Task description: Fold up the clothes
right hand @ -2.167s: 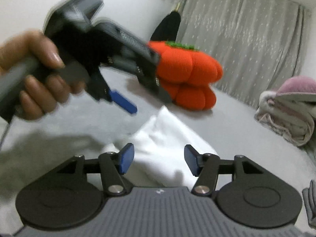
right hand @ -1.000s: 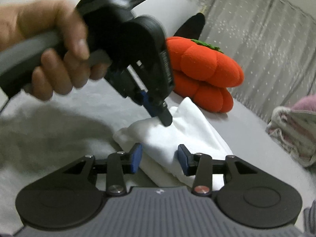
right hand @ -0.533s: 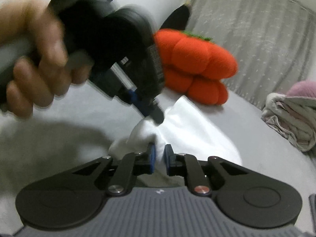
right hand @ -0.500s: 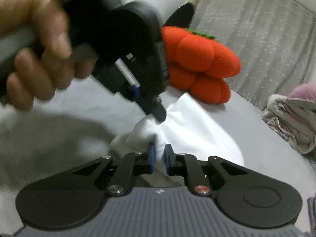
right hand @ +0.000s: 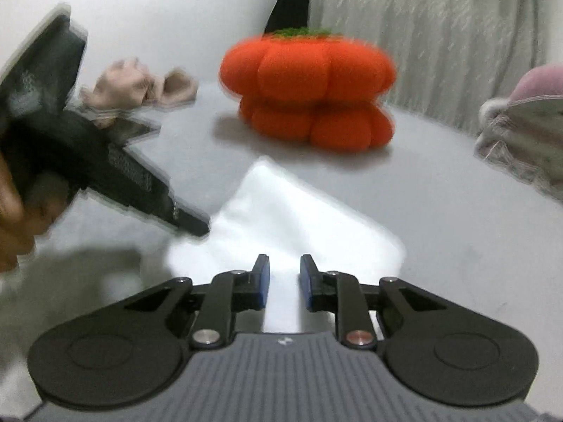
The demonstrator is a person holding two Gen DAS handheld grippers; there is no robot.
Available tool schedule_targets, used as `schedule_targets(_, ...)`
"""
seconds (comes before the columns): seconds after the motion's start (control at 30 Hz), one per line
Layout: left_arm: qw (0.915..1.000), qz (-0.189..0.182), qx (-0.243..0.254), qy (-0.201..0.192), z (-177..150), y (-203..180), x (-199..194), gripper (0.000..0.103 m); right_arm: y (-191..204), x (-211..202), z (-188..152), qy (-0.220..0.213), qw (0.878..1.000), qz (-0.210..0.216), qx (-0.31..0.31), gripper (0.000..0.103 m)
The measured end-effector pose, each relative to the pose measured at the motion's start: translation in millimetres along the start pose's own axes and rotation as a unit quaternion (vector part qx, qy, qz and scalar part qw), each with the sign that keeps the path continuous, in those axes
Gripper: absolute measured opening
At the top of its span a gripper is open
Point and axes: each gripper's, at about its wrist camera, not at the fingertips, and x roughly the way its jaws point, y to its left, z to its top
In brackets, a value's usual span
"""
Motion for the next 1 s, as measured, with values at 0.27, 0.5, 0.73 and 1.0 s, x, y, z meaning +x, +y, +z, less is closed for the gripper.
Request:
schedule_targets(0.27, 0.9997, -0.002, -0.017, -0.019, 8.4, 9.0, -9.2, 0.022, 21.3, 11.0, -2.2, 0.004, 0.999, -0.031, 0.005, 0.025)
schedule_targets(0.5, 0.9965, -0.021, 0.016, -0.079, 23.4, -6.1, -3.1, 0.055, 14.0, 12.2, -5.5, -0.006, 0.999, -0.03, 0.02, 0.025)
schedule_targets(0.73, 0.9968, 0.006, 0.058, -0.055, 34.2, -17.1, 43.4, 0.012, 14.2, 9.9, -5.9, -0.009, 0.999, -0.03, 0.023, 0.026)
schedule_targets(1.0, 0.9988, -0.021, -0.019, -0.04, 44.3, 6.2, 51.1, 0.009, 13.3, 8.4, -6.6, -0.025, 0.997, -0.041, 0.056, 0.025)
